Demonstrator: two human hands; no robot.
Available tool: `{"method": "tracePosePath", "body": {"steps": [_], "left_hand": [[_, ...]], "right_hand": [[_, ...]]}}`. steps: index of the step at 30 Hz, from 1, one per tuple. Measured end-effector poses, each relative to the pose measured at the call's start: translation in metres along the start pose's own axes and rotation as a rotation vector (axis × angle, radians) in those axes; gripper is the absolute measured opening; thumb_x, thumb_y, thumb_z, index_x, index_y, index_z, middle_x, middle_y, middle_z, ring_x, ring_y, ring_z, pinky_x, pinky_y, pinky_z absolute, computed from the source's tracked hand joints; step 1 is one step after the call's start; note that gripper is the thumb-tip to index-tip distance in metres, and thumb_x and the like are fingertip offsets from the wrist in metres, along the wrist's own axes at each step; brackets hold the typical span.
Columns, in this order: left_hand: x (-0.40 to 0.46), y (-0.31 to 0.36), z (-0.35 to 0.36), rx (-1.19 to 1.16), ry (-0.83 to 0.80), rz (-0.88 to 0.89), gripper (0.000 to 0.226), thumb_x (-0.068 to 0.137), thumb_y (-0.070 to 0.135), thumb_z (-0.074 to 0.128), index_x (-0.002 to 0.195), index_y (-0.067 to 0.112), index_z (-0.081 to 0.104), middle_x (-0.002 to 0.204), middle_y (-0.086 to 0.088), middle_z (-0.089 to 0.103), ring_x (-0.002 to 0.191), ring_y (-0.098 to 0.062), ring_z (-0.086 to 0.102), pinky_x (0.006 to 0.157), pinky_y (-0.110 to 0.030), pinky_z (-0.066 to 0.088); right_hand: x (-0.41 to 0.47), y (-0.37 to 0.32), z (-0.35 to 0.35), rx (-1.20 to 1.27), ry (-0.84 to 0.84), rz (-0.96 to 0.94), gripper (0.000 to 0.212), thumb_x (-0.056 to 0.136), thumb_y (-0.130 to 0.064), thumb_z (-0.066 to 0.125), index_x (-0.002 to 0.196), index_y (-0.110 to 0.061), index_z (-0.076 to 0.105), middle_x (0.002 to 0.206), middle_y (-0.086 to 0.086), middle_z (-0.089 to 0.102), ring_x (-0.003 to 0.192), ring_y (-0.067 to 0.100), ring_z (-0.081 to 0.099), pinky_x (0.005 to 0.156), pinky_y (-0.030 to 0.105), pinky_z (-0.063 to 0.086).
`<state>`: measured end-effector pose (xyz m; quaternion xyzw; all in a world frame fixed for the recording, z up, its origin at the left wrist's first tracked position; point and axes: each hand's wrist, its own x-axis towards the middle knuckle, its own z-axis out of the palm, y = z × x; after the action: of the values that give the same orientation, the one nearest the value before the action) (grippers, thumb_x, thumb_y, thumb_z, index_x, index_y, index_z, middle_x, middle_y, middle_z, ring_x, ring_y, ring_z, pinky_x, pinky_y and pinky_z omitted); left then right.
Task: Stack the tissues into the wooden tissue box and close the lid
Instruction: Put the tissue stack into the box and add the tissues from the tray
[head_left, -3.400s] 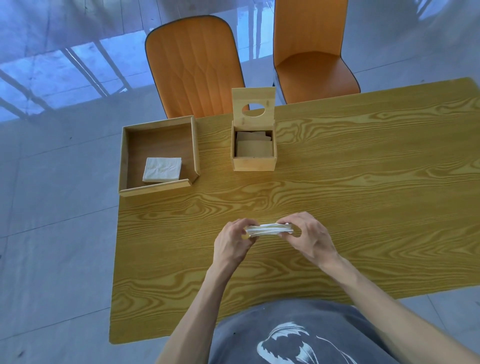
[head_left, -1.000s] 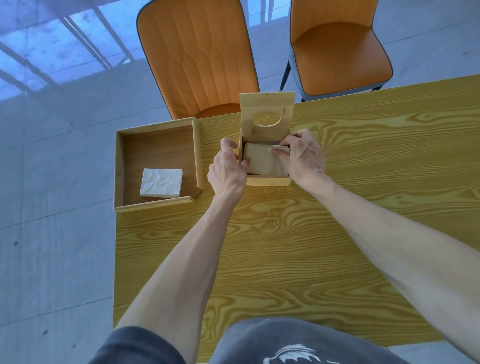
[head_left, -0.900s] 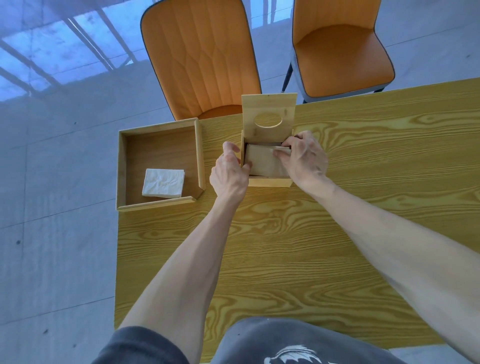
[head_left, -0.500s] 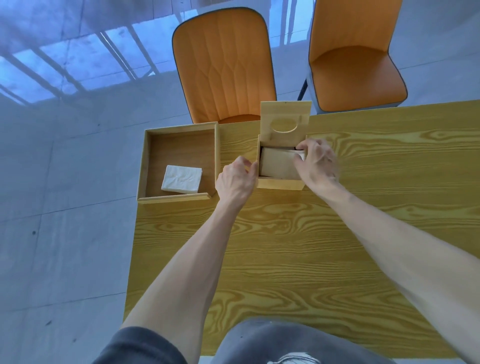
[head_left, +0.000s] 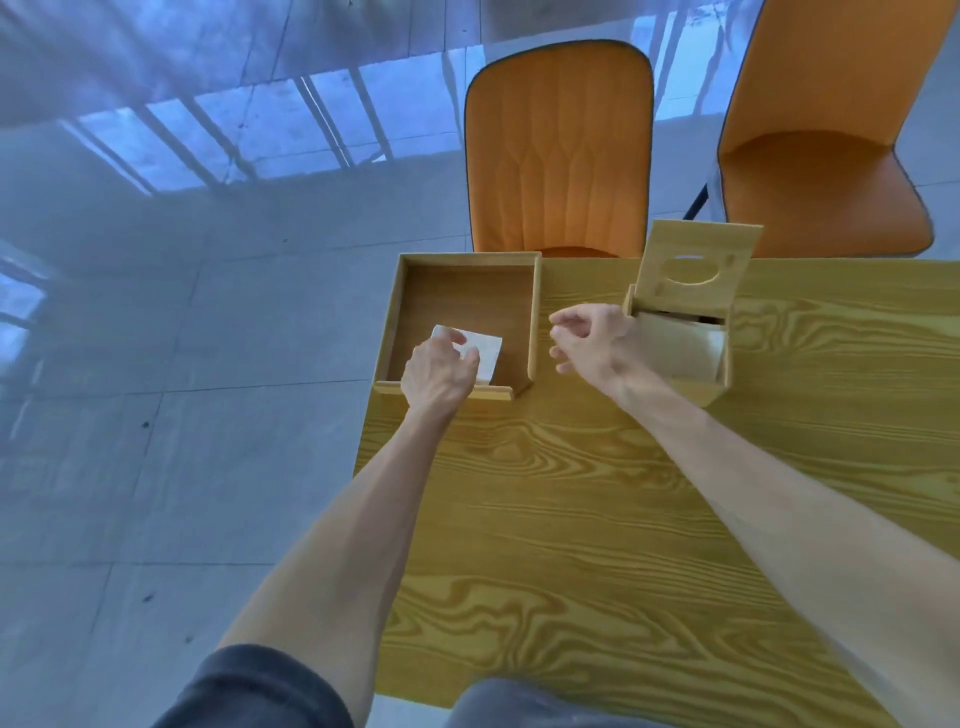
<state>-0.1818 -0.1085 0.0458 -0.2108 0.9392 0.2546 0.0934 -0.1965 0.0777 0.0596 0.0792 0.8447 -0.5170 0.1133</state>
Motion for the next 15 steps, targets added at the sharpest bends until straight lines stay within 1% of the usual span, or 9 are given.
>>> {"method": "tracePosePath", "body": {"steps": [2,3,6,8,9,10,12,13,15], "left_hand": [[0.021,-0.016,-0.01,-0.075,0.007,-0.071,0.044,0.098,0.037,0.055,0.137,0.017,0.054,0.133,-0.007,0.064,0.12,-0.027,0.061,0.093,-0.038,0.049],[0.022,-0.016,-0.009,-0.105,0.004,-0.09,0.047,0.099,0.036,0.055,0.141,0.016,0.05,0.138,-0.008,0.061,0.125,-0.027,0.058,0.097,-0.038,0.047],[0.035,-0.022,-0.014,-0.153,-0.02,-0.113,0.052,0.099,0.033,0.054,0.146,0.014,0.043,0.146,-0.009,0.055,0.133,-0.028,0.052,0.105,-0.039,0.043],[0.045,-0.026,-0.013,-0.165,-0.066,-0.129,0.056,0.1,0.033,0.053,0.15,0.014,0.038,0.151,-0.01,0.049,0.138,-0.029,0.047,0.109,-0.041,0.04],[0.05,-0.029,-0.012,-0.165,-0.097,-0.138,0.058,0.1,0.032,0.053,0.152,0.014,0.035,0.153,-0.011,0.046,0.14,-0.03,0.045,0.111,-0.042,0.038],[0.054,-0.031,-0.011,-0.167,-0.13,-0.149,0.06,0.1,0.032,0.052,0.154,0.014,0.031,0.156,-0.011,0.043,0.142,-0.031,0.043,0.112,-0.043,0.037],[0.059,-0.034,-0.007,-0.168,-0.185,-0.179,0.064,0.1,0.031,0.052,0.156,0.014,0.025,0.159,-0.011,0.038,0.144,-0.032,0.039,0.114,-0.045,0.034],[0.061,-0.036,-0.006,-0.16,-0.196,-0.191,0.065,0.1,0.03,0.052,0.157,0.014,0.024,0.159,-0.011,0.038,0.144,-0.032,0.039,0.114,-0.045,0.035],[0.063,-0.038,-0.004,-0.131,-0.176,-0.193,0.066,0.098,0.028,0.054,0.156,0.014,0.025,0.155,-0.011,0.044,0.14,-0.032,0.045,0.111,-0.044,0.038]], "right_hand": [[0.016,-0.012,0.035,0.075,-0.088,0.117,0.026,0.093,-0.008,0.06,0.117,-0.005,0.067,0.103,0.01,0.071,0.074,0.014,0.074,0.067,0.032,0.063],[0.015,-0.012,0.041,0.108,-0.106,0.162,0.028,0.093,-0.005,0.06,0.12,-0.003,0.066,0.106,0.012,0.07,0.077,0.015,0.074,0.069,0.032,0.063],[0.022,-0.013,0.063,0.081,-0.189,0.244,0.031,0.094,-0.001,0.056,0.124,0.0,0.063,0.116,0.015,0.067,0.09,0.02,0.072,0.078,0.033,0.062],[0.026,-0.011,0.076,0.027,-0.267,0.23,0.029,0.095,-0.001,0.05,0.12,0.003,0.063,0.123,0.02,0.065,0.105,0.03,0.068,0.087,0.043,0.059],[0.028,-0.011,0.081,0.002,-0.304,0.214,0.032,0.094,0.0,0.046,0.123,0.003,0.06,0.128,0.02,0.063,0.113,0.033,0.063,0.092,0.048,0.056],[0.029,-0.01,0.085,-0.014,-0.345,0.2,0.039,0.094,0.0,0.044,0.13,-0.001,0.056,0.134,0.018,0.059,0.122,0.033,0.058,0.098,0.05,0.052],[0.032,-0.009,0.093,-0.025,-0.439,0.19,0.052,0.094,0.0,0.041,0.144,-0.014,0.047,0.144,0.008,0.052,0.134,0.024,0.048,0.109,0.045,0.043],[0.033,-0.008,0.096,-0.035,-0.477,0.195,0.054,0.096,-0.001,0.04,0.146,-0.019,0.043,0.146,0.005,0.05,0.136,0.022,0.045,0.112,0.043,0.039],[0.037,-0.004,0.103,-0.079,-0.525,0.204,0.052,0.099,-0.007,0.039,0.148,-0.024,0.04,0.148,0.006,0.047,0.136,0.024,0.043,0.114,0.043,0.036]]}}
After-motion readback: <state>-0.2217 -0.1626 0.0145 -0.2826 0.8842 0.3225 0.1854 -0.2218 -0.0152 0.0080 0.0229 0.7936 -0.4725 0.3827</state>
